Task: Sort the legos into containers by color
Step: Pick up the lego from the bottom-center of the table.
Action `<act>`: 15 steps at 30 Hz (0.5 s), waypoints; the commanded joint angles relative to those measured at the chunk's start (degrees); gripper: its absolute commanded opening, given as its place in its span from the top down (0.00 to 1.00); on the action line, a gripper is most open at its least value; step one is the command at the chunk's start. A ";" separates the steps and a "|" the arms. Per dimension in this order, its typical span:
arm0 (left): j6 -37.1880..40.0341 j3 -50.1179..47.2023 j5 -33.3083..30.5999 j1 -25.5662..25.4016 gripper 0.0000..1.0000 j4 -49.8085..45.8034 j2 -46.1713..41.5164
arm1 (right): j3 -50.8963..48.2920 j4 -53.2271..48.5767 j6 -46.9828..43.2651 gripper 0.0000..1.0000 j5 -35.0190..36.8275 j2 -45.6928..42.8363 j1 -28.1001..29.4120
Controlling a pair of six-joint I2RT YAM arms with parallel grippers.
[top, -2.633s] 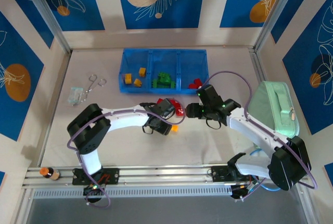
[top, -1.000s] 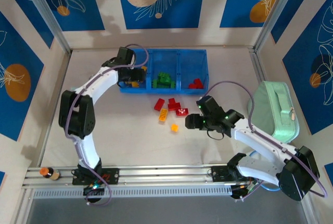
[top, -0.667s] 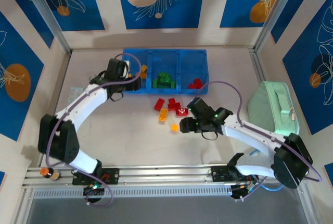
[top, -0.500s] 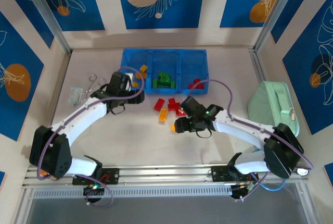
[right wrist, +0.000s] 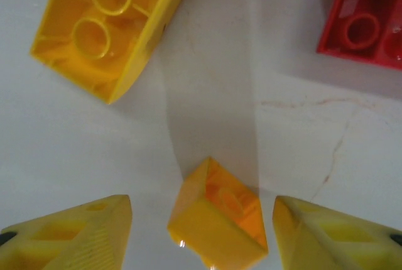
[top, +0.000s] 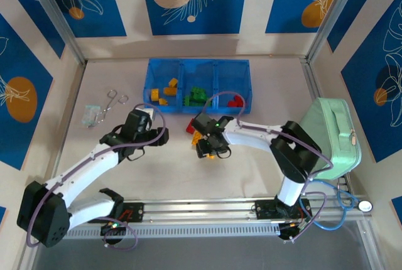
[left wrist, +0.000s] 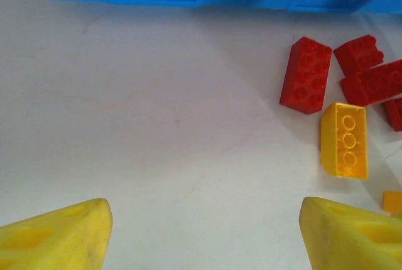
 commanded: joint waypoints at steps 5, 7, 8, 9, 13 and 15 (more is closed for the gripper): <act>-1.40 -1.38 -2.66 -0.54 0.22 -1.38 -5.17 | 4.56 -7.05 0.53 0.50 4.18 4.47 1.72; -1.31 -1.30 -2.87 -0.54 0.22 -1.65 -6.02 | 4.89 -7.56 0.90 0.54 4.42 4.56 2.05; -1.22 -1.17 -2.95 -0.54 0.22 -1.78 -6.29 | 5.10 -7.97 1.24 0.57 4.62 4.57 2.28; -1.22 -0.97 -3.11 -0.54 0.22 -2.20 -6.55 | 5.37 -8.24 1.51 0.61 4.79 4.53 2.44; -1.53 -0.01 -4.11 -0.50 0.23 -4.20 -9.09 | 6.16 -9.13 2.16 0.70 5.41 3.83 3.38; -1.62 0.00 -4.52 -0.56 0.23 -4.68 -11.74 | 7.22 -9.39 2.08 0.73 5.64 3.45 3.51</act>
